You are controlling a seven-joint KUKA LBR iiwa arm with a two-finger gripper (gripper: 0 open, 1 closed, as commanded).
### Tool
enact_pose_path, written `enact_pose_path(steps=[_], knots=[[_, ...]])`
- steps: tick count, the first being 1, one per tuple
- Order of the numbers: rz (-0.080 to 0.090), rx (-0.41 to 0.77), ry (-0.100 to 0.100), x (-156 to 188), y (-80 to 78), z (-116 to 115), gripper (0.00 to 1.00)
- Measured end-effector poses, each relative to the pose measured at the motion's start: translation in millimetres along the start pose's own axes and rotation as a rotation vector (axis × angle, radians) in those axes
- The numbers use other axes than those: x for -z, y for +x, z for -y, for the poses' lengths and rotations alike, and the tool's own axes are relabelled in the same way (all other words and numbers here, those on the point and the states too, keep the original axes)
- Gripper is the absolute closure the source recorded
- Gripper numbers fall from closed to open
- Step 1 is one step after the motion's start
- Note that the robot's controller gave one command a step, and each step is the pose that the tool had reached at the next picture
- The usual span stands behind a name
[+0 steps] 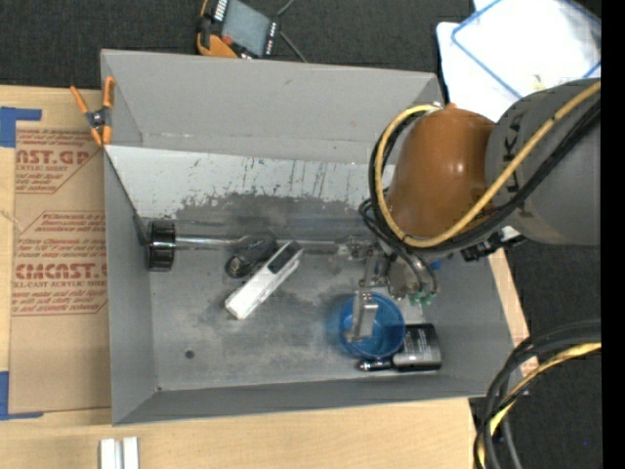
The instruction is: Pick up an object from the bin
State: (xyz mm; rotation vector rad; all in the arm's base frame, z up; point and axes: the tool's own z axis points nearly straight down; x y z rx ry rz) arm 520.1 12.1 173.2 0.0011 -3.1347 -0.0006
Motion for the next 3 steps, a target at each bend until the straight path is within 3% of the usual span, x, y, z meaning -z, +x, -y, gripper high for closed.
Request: enact_pose_path(steps=[1,2,3], knots=[[0.008,-0.001,0.0,4.2,-1.8,0.3,0.0],[0.004,-0.074,-0.006,-103.0,2.6,112.5,0.0],[0.024,-0.039,-0.004,-28.0,-0.5,106.9,0.0]])
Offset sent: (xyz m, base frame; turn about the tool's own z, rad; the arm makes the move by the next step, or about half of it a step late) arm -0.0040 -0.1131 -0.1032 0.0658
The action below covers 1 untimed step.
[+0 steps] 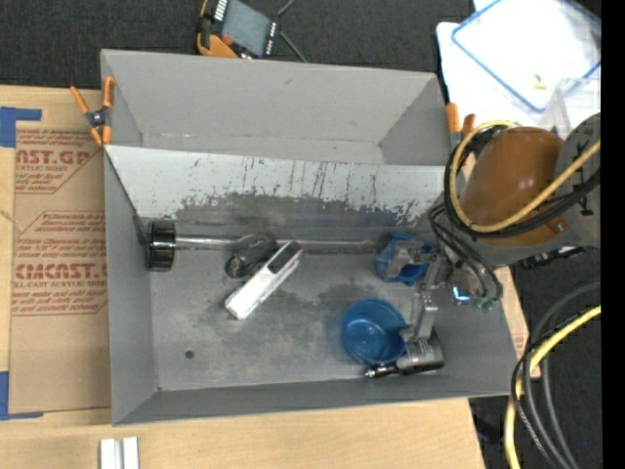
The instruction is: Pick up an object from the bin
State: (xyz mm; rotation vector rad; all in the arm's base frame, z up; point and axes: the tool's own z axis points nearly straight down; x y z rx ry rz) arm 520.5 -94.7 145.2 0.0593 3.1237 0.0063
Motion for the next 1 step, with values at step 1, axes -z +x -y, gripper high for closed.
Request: enact_pose_path(steps=[1], knots=[[-0.017,-0.191,-0.001,-47.4,11.6,-45.6,0.0]])
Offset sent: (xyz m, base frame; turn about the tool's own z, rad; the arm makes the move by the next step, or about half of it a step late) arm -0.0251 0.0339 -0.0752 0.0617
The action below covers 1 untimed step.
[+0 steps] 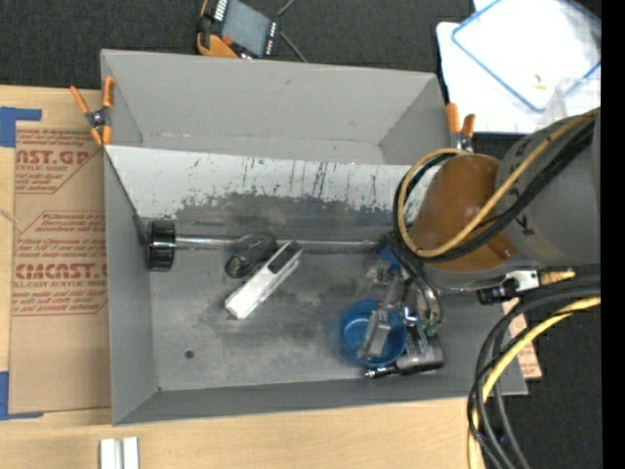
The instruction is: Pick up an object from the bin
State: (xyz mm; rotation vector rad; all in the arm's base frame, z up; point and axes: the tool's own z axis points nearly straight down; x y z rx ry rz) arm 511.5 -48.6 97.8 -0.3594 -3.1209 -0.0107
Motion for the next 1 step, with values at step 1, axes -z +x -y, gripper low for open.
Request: enact_pose_path(steps=[1], knots=[[0.021,0.13,0.0,-27.3,11.7,14.6,0.0]])
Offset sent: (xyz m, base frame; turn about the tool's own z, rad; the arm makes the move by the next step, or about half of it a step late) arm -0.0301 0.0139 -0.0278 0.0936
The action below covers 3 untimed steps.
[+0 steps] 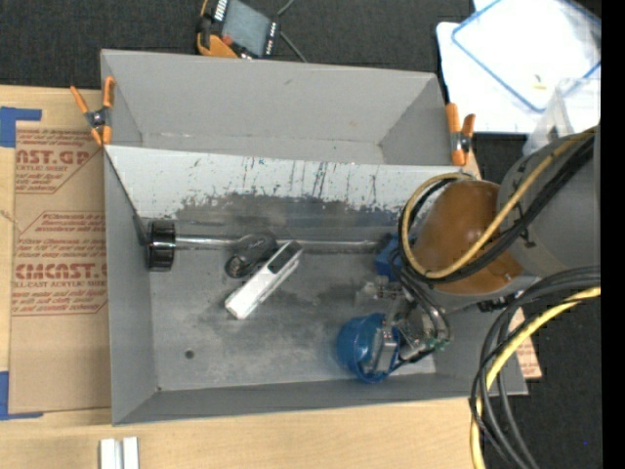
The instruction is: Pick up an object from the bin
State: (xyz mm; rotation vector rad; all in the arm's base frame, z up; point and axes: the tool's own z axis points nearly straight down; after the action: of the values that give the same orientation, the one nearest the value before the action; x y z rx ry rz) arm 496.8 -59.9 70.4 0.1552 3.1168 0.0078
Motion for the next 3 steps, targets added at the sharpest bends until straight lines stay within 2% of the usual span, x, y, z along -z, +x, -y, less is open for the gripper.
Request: enact_pose_path(steps=[1,3], knots=[[-0.003,-0.224,0.001,0.1,16.2,-24.5,1.0],[-0.003,-0.223,0.0,10.6,16.1,-25.1,1.0]])
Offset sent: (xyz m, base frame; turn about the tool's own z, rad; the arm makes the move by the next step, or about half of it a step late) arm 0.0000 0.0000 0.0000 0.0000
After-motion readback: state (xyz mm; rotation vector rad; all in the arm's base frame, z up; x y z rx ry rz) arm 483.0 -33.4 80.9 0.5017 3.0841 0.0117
